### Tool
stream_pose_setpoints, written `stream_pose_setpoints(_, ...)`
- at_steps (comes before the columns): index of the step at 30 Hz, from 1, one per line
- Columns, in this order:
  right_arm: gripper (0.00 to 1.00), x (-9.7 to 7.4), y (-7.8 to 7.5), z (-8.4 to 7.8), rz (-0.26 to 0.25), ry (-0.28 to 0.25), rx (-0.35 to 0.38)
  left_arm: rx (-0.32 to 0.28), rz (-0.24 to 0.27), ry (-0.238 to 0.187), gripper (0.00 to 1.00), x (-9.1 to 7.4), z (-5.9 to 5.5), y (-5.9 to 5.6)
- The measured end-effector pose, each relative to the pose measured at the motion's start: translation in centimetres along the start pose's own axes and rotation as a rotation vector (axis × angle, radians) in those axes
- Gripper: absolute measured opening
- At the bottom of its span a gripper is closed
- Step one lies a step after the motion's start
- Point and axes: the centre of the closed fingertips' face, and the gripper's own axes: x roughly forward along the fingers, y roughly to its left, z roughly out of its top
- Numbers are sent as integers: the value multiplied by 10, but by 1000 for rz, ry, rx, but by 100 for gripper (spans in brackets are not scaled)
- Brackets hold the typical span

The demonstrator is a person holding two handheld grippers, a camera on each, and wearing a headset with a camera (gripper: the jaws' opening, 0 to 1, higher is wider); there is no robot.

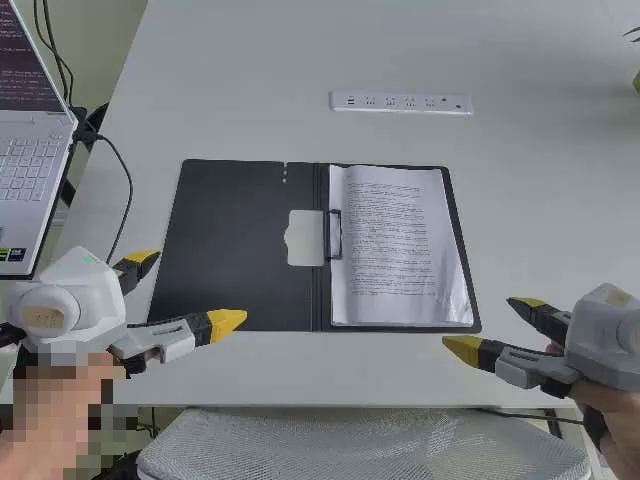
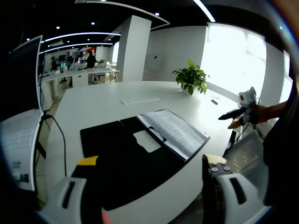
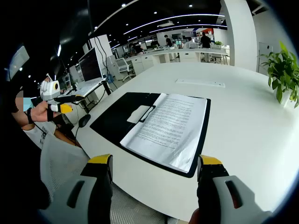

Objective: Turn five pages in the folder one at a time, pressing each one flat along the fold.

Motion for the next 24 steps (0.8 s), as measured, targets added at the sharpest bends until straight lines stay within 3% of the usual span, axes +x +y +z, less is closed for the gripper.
stream_pose_setpoints(24,74,-2,6,4,9,0,-6,-3,8,-4,89,-3,3,0)
